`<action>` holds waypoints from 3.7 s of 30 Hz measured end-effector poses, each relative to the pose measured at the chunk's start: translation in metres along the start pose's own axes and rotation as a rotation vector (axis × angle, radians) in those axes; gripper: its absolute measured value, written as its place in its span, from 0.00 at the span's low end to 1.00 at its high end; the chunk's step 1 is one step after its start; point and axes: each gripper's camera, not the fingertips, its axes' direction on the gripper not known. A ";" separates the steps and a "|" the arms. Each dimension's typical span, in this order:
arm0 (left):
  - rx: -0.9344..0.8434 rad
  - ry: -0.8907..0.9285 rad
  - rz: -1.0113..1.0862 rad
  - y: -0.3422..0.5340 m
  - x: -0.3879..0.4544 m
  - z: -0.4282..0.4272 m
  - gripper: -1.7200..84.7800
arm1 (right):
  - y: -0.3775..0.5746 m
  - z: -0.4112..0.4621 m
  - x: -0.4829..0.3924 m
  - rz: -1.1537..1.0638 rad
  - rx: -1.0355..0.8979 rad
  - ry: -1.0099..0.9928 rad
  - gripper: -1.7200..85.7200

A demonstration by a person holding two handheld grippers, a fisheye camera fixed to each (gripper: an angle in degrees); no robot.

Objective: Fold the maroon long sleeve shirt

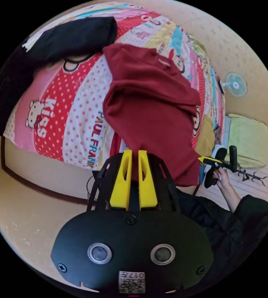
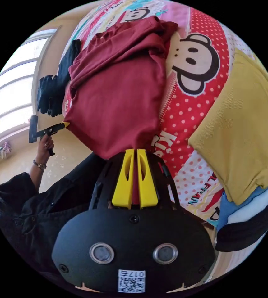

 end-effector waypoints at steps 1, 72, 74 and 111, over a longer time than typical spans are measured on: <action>0.053 -0.002 0.012 -0.009 0.005 -0.017 0.07 | -0.003 -0.019 -0.001 0.012 0.087 -0.032 0.05; 0.082 0.444 -0.439 -0.104 -0.111 -0.052 0.21 | -0.106 -0.074 -0.012 0.056 0.445 -0.100 0.10; 0.015 0.522 -0.474 -0.091 -0.104 -0.022 0.22 | -0.106 -0.061 -0.037 -0.020 0.438 0.002 0.08; 0.036 0.321 -0.094 -0.136 0.165 -0.005 0.20 | 0.064 0.003 0.123 0.380 0.448 -0.371 0.08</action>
